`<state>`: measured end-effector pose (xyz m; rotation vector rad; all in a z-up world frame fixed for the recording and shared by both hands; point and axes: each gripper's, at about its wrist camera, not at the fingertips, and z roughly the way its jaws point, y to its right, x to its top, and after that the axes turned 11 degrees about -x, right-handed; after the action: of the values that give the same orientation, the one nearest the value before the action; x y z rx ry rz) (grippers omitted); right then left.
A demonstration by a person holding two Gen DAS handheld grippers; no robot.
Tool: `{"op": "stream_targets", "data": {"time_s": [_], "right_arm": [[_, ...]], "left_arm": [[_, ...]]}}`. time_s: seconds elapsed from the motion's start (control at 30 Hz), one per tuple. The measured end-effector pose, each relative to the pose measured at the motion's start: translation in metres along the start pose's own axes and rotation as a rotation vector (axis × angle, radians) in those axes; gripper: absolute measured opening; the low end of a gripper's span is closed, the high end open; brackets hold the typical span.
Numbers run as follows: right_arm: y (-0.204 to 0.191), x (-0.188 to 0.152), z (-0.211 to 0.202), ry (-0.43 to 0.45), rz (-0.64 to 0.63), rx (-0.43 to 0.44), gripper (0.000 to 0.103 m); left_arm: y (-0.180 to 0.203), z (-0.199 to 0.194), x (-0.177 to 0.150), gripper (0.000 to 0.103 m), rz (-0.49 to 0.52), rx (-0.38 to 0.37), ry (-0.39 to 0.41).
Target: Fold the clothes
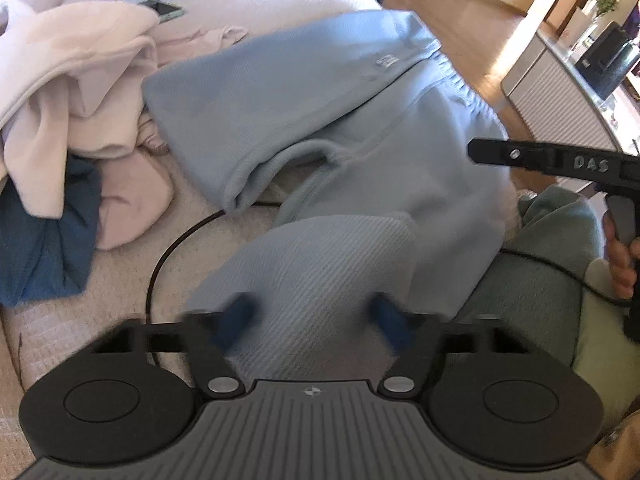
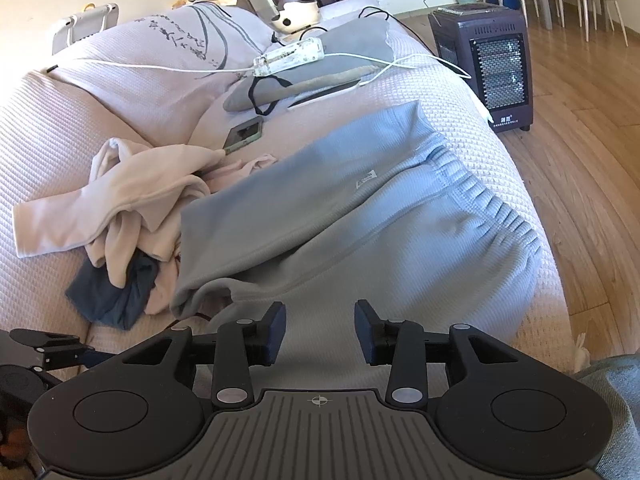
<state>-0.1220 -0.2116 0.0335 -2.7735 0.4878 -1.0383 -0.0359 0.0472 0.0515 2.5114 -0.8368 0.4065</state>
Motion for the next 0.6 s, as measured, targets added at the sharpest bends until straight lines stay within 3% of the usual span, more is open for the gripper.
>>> {"op": "stream_targets", "data": {"time_s": [0.03,0.07,0.2,0.33,0.47,0.6], "right_arm": [[0.000,0.000,0.000,0.000,0.000,-0.001,0.038],[0.000,0.000,0.000,0.001,0.001,-0.002,0.038],[0.001,0.000,-0.001,0.005,0.007,-0.007,0.038],[0.002,0.000,0.000,0.004,0.011,-0.012,0.038],[0.000,0.000,0.001,0.002,0.001,-0.006,0.038],[-0.001,0.000,0.000,0.003,-0.008,0.006,0.038]], "left_arm": [[0.000,0.000,0.001,0.029,-0.007,-0.013,0.007],[0.000,0.000,0.003,0.026,-0.017,-0.031,0.013],[0.007,0.002,0.011,0.025,0.021,-0.025,0.029],[0.000,-0.010,0.015,0.027,-0.005,-0.013,0.071],[-0.014,-0.029,0.011,0.037,-0.047,0.033,0.113],[-0.028,-0.047,0.002,0.058,-0.087,0.071,0.143]]}}
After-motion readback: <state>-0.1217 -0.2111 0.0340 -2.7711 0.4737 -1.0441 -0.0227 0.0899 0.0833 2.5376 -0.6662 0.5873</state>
